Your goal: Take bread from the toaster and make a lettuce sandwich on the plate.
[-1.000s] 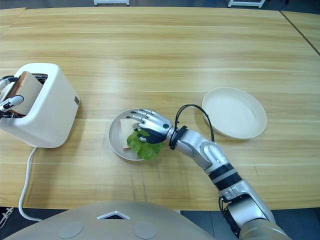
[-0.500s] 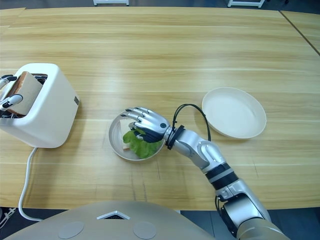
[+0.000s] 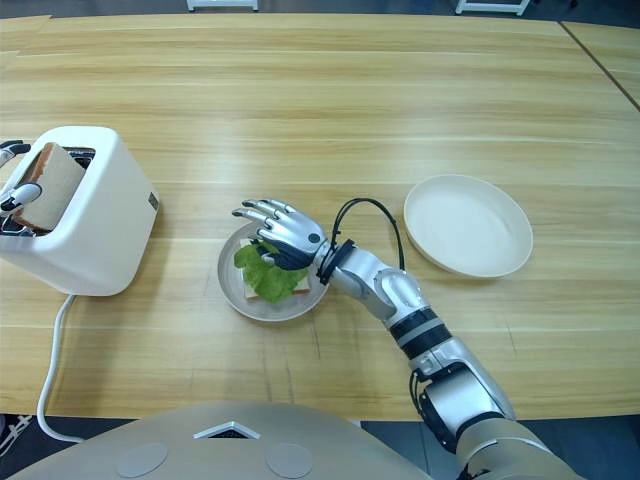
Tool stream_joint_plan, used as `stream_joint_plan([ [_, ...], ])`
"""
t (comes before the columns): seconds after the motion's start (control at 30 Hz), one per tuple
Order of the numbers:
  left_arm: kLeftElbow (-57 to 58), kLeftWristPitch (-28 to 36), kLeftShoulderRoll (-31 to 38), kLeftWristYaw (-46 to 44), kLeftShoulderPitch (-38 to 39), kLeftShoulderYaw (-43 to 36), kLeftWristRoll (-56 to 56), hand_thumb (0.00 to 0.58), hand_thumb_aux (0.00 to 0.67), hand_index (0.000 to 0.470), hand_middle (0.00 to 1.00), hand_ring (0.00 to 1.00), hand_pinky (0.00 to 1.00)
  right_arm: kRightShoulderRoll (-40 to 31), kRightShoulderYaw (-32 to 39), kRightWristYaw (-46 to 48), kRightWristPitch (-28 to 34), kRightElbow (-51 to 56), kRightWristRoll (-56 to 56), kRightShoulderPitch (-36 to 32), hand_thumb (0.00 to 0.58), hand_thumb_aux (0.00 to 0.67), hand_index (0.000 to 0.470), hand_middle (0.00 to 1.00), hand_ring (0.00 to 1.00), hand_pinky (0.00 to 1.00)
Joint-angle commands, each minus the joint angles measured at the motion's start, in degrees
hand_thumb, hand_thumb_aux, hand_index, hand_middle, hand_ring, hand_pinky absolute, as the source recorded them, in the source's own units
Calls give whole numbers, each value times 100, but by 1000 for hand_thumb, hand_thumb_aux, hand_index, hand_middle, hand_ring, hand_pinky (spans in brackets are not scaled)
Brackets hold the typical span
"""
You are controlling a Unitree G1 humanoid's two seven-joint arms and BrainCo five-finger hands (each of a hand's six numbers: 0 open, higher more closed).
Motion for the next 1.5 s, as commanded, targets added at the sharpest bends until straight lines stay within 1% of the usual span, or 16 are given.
stream_joint_plan([
  [0.03,-24,75,-16,-12,-8,38,-24,0,0,0,0,0,0,65,79,-189,68,261,-89,-187,580,670,470,0,0,0],
  [0.13,-22,82,-14,-18,6,28,-15,0,0,0,0,0,0,87,104,-293,123,348,-127,-229,580,670,470,0,0,0],
  [0.17,-27,85,-15,-21,14,28,-14,0,0,0,0,0,0,96,112,-322,172,372,-156,-243,580,657,461,0,0,0],
  [0.2,-33,88,-14,-24,21,26,-12,0,0,0,0,0,0,106,109,-350,209,377,-158,-246,36,21,15,0,0,0],
  [0.23,-36,90,-11,-28,22,22,-10,0,0,0,0,0,0,108,107,-355,236,363,-154,-243,0,0,0,0,0,0],
  [0.5,-9,132,69,-52,40,39,91,0,0,0,0,0,0,-8,23,-162,268,-132,24,-127,0,0,0,0,0,0],
  [0.73,150,218,244,-105,168,-80,471,0,0,0,0,0,0,-130,-306,-191,421,-685,183,-47,0,0,0,0,0,0],
  [0.93,367,237,314,-89,240,-217,751,0,0,0,0,0,0,-150,-354,-197,448,-745,205,39,0,0,0,0,0,0],
  [1.07,428,187,318,-99,205,-261,740,0,0,0,0,0,0,-143,-355,-218,457,-719,208,60,0,0,0,0,0,0],
  [1.1,432,143,310,-70,181,-272,726,456,360,253,0,0,0,-141,-354,-219,457,-714,211,62,0,0,0,0,0,0],
  [1.13,405,93,273,-33,138,-252,657,580,670,470,0,0,0,-136,-350,-220,455,-706,212,62,0,0,0,0,0,0],
  [1.27,241,-66,158,58,27,-174,408,580,670,470,0,0,0,-135,-349,-218,448,-701,231,77,0,0,0,0,0,0],
  [1.5,158,-105,74,354,-203,34,269,580,670,470,0,0,0,-120,-358,-258,458,-659,244,79,0,0,0,0,0,0],
])
